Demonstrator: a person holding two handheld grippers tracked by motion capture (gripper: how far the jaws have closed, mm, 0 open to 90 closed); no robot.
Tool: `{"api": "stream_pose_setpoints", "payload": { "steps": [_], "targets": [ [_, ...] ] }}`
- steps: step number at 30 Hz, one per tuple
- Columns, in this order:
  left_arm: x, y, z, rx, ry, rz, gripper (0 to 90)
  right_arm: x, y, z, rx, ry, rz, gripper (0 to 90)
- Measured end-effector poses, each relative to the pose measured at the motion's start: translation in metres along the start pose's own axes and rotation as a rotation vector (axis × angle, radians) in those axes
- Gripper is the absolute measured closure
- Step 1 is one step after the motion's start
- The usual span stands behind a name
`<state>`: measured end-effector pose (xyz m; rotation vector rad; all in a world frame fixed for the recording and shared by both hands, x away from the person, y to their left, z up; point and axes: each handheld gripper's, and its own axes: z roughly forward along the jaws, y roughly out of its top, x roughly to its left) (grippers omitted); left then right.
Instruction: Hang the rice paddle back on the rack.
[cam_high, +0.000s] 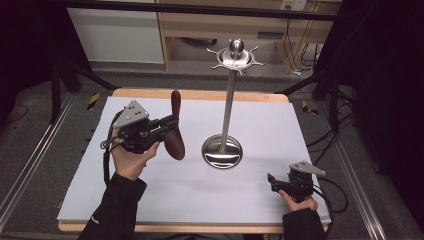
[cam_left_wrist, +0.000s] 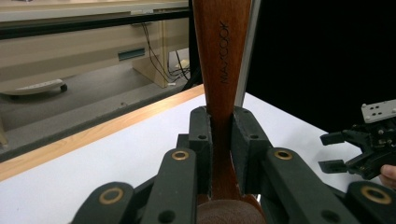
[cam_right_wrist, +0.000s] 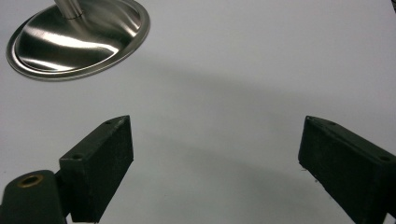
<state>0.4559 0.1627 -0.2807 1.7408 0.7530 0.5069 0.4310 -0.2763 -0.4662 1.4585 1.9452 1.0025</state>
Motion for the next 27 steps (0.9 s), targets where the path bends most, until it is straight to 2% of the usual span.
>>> {"api": "stream_pose_setpoints", "payload": {
  "steps": [5,10,13,14,27],
  "targets": [
    [-0.003,0.009,0.003,-0.006,-0.007,0.019,78.5,0.0,0.0,0.0,-0.003,0.0,-0.002,10.6],
    [-0.006,0.017,0.005,-0.004,-0.025,-0.001,78.5,0.0,0.0,0.0,-0.004,0.001,-0.006,10.6],
    [-0.007,0.023,0.007,-0.003,-0.021,0.022,78.5,0.0,0.0,0.0,0.0,0.007,0.003,10.6],
    [-0.008,0.024,0.009,-0.01,-0.021,0.016,78.5,-0.001,0.0,0.0,-0.006,0.002,-0.009,10.6],
    [-0.01,0.042,0.02,-0.005,-0.046,0.039,78.5,-0.001,0.0,0.0,-0.005,0.001,-0.006,10.5]
  ]
}}
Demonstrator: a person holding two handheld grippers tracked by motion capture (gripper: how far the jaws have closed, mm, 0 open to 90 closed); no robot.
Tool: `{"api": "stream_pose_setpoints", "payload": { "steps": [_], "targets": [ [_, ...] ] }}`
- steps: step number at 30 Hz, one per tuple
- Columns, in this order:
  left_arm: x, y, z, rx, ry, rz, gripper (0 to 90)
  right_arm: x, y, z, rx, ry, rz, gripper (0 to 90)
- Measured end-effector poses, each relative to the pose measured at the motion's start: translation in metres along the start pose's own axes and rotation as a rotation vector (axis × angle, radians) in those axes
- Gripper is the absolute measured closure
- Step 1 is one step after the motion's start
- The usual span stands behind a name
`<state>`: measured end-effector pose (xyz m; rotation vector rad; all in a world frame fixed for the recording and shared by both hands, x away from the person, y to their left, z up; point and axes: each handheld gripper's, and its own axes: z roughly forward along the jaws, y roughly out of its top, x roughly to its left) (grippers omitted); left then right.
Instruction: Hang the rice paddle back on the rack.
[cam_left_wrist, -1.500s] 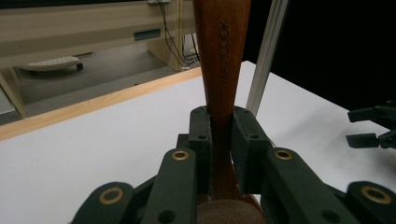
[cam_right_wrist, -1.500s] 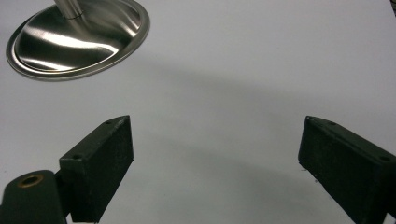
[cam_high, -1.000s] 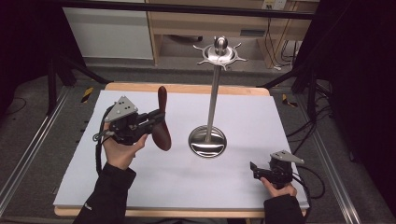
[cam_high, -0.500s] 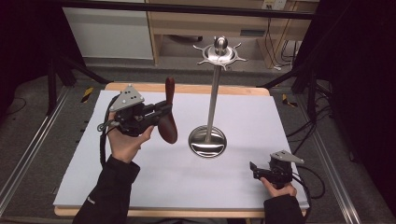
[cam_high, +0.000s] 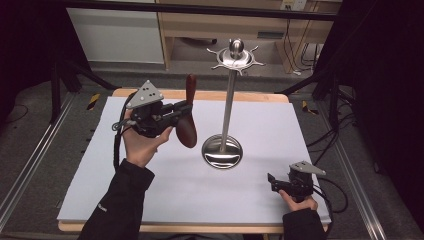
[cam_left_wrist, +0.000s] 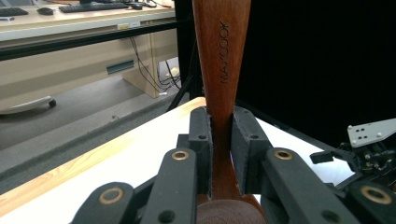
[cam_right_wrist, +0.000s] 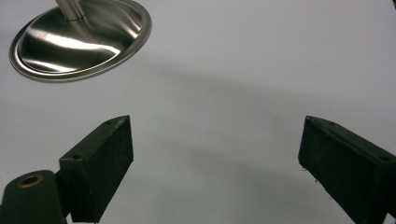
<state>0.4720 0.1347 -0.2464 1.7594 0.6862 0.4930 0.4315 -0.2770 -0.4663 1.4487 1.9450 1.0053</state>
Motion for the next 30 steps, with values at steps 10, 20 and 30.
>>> {"api": "stream_pose_setpoints", "payload": {
  "steps": [10,20,30],
  "targets": [
    [-0.003,0.015,0.005,-0.006,-0.007,0.022,78.5,0.0,0.0,0.0,-0.003,0.001,0.0,10.6],
    [-0.004,0.025,0.01,0.002,-0.016,0.036,78.5,0.0,0.0,-0.001,-0.004,0.001,0.003,10.6],
    [-0.005,0.031,0.014,0.002,-0.016,0.037,78.5,-0.001,0.0,-0.001,-0.005,0.004,0.003,10.5]
  ]
}}
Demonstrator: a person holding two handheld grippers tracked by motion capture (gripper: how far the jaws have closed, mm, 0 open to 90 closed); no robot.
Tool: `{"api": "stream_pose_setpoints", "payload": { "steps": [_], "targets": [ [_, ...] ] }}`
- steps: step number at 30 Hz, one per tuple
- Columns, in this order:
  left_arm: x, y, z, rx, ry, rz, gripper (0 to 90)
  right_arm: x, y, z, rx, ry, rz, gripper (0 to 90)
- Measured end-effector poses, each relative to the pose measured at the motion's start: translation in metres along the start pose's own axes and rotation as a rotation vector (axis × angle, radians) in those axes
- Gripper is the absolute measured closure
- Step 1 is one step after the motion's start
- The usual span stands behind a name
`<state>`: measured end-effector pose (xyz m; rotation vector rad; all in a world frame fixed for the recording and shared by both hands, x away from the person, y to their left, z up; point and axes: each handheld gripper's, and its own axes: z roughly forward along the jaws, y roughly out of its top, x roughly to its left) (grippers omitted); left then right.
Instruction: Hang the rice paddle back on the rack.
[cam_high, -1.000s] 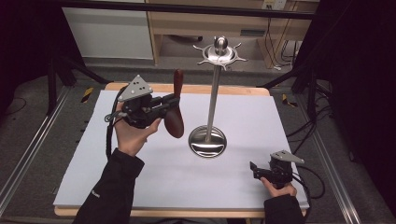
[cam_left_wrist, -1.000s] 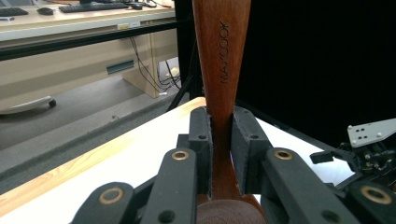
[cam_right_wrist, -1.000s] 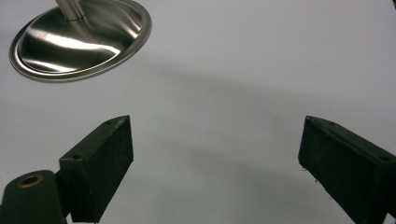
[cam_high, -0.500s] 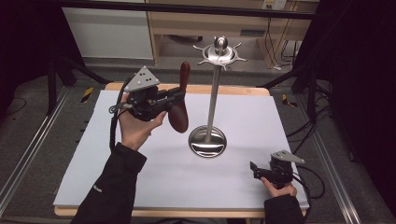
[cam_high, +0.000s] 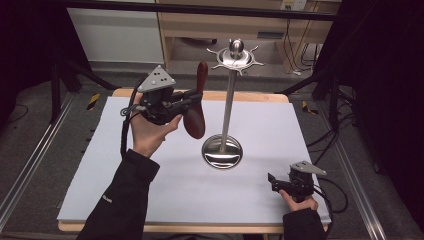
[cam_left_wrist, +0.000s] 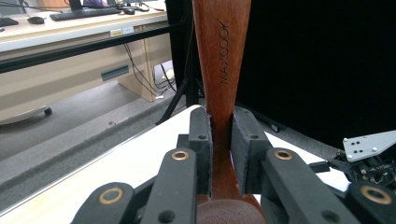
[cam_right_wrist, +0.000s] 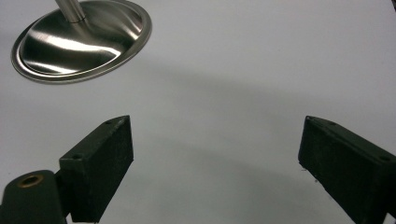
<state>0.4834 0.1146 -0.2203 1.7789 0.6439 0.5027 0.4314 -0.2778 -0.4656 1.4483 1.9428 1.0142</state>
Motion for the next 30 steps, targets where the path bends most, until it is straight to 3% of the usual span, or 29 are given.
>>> {"api": "stream_pose_setpoints", "payload": {
  "steps": [30],
  "targets": [
    [-0.001,0.005,0.015,0.022,0.003,0.004,78.4,0.0,0.0,-0.001,-0.001,0.007,0.007,10.5]
  ]
}}
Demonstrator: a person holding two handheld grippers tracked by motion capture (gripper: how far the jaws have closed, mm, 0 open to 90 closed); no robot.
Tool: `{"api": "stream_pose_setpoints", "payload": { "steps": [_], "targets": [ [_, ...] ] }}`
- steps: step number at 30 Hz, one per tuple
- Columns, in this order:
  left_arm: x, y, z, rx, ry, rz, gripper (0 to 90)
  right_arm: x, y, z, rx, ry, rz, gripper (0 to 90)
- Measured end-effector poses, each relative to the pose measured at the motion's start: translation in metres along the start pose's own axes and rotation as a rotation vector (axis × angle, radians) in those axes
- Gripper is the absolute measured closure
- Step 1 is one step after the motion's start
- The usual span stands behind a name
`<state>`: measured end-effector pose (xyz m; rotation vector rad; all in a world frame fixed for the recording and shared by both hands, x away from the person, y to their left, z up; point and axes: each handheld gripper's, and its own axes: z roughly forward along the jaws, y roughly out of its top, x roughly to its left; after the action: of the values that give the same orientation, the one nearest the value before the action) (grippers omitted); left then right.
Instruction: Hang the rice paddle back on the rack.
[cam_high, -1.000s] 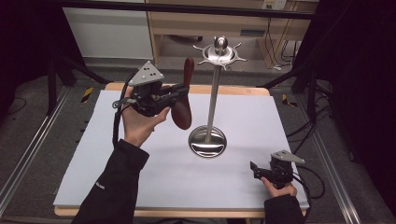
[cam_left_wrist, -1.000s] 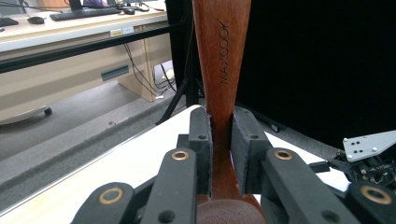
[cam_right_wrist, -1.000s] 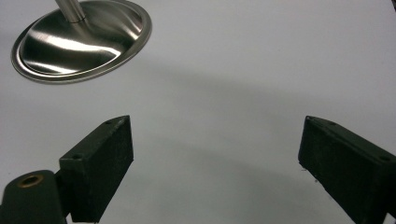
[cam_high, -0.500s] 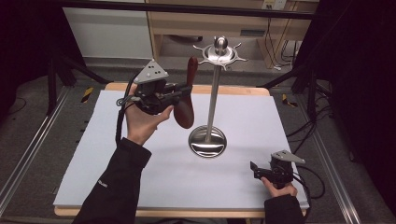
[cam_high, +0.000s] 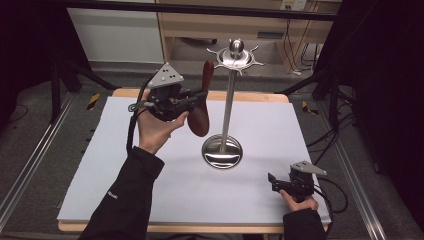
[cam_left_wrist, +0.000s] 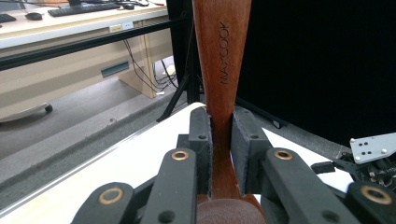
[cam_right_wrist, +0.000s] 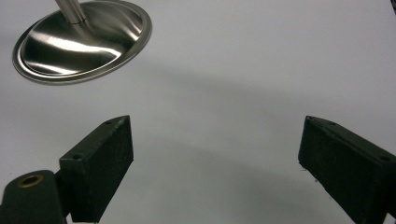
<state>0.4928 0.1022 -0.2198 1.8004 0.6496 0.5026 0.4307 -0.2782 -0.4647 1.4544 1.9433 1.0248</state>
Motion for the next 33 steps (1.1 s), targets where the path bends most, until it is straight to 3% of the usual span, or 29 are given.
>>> {"api": "stream_pose_setpoints", "payload": {
  "steps": [29,33],
  "targets": [
    [-0.002,0.001,0.021,-0.002,-0.004,-0.017,78.4,0.0,0.0,0.0,0.001,0.001,0.0,10.5],
    [-0.001,0.0,0.023,-0.025,0.011,0.002,78.4,0.0,0.0,0.0,0.001,0.002,-0.001,10.5]
  ]
}}
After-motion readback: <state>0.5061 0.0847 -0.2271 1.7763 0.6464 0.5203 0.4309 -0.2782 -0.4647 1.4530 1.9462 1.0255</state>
